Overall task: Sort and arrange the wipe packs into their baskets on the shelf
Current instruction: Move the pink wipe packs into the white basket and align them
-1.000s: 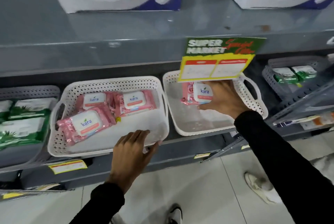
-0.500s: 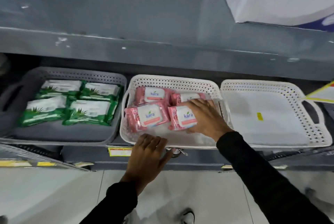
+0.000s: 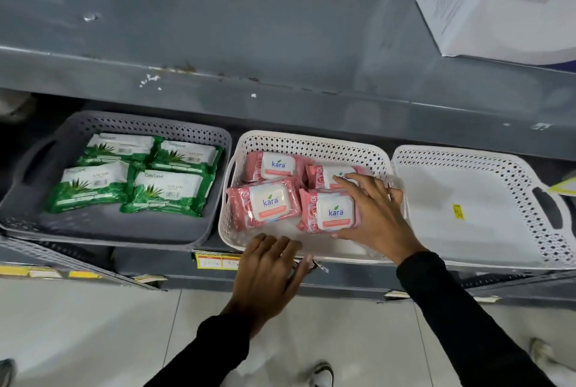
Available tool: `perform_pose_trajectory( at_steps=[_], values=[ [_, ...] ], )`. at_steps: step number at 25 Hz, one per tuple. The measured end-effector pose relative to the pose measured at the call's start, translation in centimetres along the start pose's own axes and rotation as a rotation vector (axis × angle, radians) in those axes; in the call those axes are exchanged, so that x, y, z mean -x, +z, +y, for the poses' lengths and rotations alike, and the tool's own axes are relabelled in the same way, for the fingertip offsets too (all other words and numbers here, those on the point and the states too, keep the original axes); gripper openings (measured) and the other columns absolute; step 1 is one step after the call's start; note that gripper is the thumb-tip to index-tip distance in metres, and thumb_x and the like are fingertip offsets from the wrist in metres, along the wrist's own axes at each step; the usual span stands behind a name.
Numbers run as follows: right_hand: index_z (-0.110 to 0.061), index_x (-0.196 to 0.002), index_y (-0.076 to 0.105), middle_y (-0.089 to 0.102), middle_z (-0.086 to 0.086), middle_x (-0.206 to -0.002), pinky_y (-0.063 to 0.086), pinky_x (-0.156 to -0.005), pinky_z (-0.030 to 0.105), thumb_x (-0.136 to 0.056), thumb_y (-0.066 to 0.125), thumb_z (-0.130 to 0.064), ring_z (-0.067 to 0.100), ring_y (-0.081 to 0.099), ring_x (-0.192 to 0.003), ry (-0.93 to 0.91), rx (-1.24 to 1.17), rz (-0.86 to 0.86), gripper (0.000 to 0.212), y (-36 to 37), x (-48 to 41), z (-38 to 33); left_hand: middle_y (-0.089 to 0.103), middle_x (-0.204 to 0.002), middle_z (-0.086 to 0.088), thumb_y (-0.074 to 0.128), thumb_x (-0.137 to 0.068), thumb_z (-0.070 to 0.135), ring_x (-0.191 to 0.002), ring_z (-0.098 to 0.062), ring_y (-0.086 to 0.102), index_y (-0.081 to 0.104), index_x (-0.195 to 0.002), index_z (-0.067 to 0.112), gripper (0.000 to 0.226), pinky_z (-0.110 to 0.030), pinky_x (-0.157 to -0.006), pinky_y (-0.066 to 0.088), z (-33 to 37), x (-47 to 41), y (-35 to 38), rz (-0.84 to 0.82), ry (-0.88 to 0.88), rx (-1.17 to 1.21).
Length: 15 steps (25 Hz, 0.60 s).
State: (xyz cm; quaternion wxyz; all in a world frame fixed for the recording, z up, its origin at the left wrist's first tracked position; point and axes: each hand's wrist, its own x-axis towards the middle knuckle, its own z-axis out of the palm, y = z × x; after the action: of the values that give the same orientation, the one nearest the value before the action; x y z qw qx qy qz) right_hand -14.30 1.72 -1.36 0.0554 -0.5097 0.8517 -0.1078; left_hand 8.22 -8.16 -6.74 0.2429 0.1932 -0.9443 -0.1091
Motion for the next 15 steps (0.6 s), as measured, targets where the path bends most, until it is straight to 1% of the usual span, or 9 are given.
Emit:
perform_pose_trajectory(
  at_steps=[2,6,9,10,11,12,13,15],
  values=[
    [-0.036,-0.15,0.031,0.033,-0.005,-0.154,0.021,-0.107,0.044,-0.058,0.081,-0.066,0.018,0.026,-0.142,0.002,-0.01,0.0,0.109,0.0,0.3,0.5,0.07,-0.088,0.002,0.042,-0.103,0.04,-0.078,-0.025,0.063,0.065,-0.095,0.021,0.03,-0.04,-0.077,0.052,0.3,-0.2,-0.2,-0.024,-0.027,0.0],
    [-0.036,-0.149,0.033,0.035,-0.004,-0.152,0.023,-0.109,0.048,-0.06,0.083,-0.063,0.018,0.027,-0.14,-0.012,-0.016,-0.001,0.106,0.6,0.5,0.9,0.069,-0.082,0.002,0.041,-0.102,0.036,-0.076,-0.026,0.062,0.063,-0.088,0.022,0.03,-0.04,-0.073,0.05,0.7,-0.2,-0.5,-0.1,-0.055,-0.046],
    [-0.035,-0.149,0.034,0.035,-0.004,-0.15,0.031,-0.108,0.051,-0.058,0.084,-0.061,0.018,0.028,-0.138,-0.025,-0.042,-0.003,0.107,0.8,0.5,1.0,0.072,-0.087,0.003,0.05,-0.097,0.035,-0.079,-0.022,0.066,0.062,-0.09,0.025,0.017,-0.037,-0.07,0.051,0.5,-1.6,-1.2,-0.092,-0.136,0.039],
    [-0.033,-0.149,0.035,0.036,-0.004,-0.148,0.033,-0.106,0.051,-0.058,0.084,-0.061,0.019,0.03,-0.137,-0.03,-0.033,-0.004,0.107,0.8,0.4,0.9,0.073,-0.089,0.003,0.055,-0.095,0.036,-0.081,-0.021,0.067,0.062,-0.093,0.026,0.013,-0.035,-0.072,0.052,0.1,-2.4,-1.5,-0.062,-0.169,0.045],
    [-0.032,-0.147,0.036,0.038,-0.003,-0.146,0.035,-0.105,0.051,-0.057,0.084,-0.062,0.02,0.033,-0.135,-0.036,-0.004,-0.004,0.106,0.9,0.4,0.7,0.074,-0.094,0.001,0.063,-0.092,0.037,-0.085,-0.021,0.067,0.064,-0.097,0.025,0.014,-0.035,-0.076,0.052,-0.4,-3.3,-1.7,-0.038,-0.197,0.023],
    [-0.03,-0.145,0.037,0.041,-0.002,-0.143,0.035,-0.102,0.049,-0.056,0.083,-0.062,0.021,0.036,-0.131,-0.042,0.039,-0.002,0.105,1.0,0.3,0.6,0.074,-0.102,-0.001,0.071,-0.086,0.04,-0.093,-0.023,0.067,0.064,-0.104,0.023,0.025,-0.038,-0.082,0.053,-1.1,-4.2,-1.8,-0.038,-0.231,-0.017],
    [-0.029,-0.143,0.039,0.043,-0.001,-0.14,0.033,-0.099,0.046,-0.054,0.083,-0.062,0.021,0.039,-0.128,-0.048,0.085,0.004,0.104,1.2,0.3,0.4,0.072,-0.114,-0.004,0.079,-0.079,0.042,-0.104,-0.026,0.065,0.063,-0.112,0.021,0.042,-0.041,-0.089,0.052,-1.9,-5.1,-2.0,-0.081,-0.272,-0.057],
    [-0.025,-0.14,0.043,0.047,0.001,-0.135,0.027,-0.092,0.041,-0.053,0.084,-0.06,0.022,0.042,-0.122,-0.058,0.155,0.029,0.102,1.5,0.1,0.3,0.058,-0.136,-0.007,0.088,-0.067,0.046,-0.125,-0.031,0.054,0.053,-0.131,0.021,0.078,-0.048,-0.104,0.046,-3.4,-6.6,-2.1,-0.232,-0.328,-0.128]
  ],
)
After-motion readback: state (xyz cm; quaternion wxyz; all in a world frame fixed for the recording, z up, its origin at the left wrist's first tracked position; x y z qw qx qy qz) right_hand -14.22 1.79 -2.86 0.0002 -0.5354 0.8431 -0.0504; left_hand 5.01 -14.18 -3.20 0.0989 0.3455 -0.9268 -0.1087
